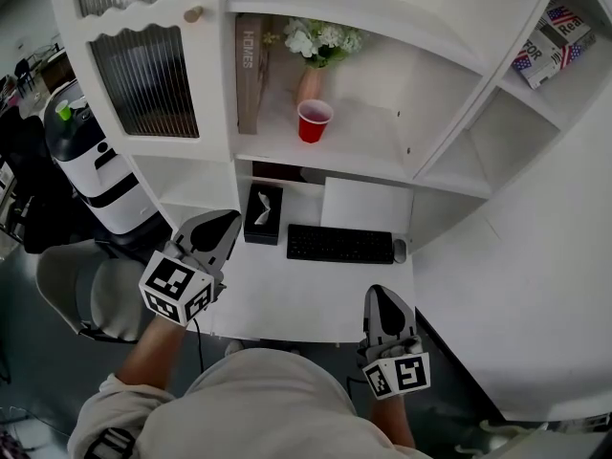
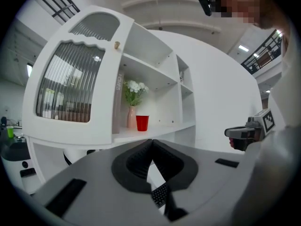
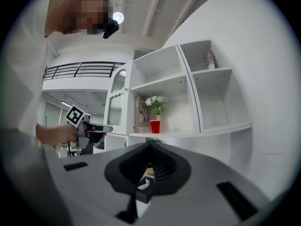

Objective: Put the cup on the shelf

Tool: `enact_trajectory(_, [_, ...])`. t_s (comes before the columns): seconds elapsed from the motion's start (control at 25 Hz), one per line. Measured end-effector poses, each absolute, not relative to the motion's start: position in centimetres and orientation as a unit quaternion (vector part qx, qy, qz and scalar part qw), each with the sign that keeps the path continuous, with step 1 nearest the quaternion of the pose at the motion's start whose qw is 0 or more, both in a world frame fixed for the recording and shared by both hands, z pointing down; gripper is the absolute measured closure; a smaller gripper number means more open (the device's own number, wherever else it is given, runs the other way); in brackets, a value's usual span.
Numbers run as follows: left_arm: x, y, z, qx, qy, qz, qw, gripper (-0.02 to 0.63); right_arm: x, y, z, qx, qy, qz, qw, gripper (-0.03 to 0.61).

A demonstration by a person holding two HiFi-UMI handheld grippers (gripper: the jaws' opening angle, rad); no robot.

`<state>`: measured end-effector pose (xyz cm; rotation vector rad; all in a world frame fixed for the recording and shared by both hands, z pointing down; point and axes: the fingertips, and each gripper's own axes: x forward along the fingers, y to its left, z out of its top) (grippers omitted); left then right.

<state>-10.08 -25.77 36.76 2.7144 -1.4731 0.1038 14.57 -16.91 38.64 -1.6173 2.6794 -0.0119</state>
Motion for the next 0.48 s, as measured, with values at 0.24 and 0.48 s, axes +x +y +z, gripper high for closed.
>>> enact_trajectory(0.24, [-10.4,-25.0,38.1,0.879,-0.474,0.039,0.037,0.611,13.6,-17.0,38.6,-0.511,0.86,-0.002,0.005,0.575])
enact_trajectory(0.48, [-10.2,-24.8,38.6,0.882,-0.467,0.046,0.036,0.611,13.1,-17.2,38.6,-0.511,0.86,-0.001,0.006,0.575])
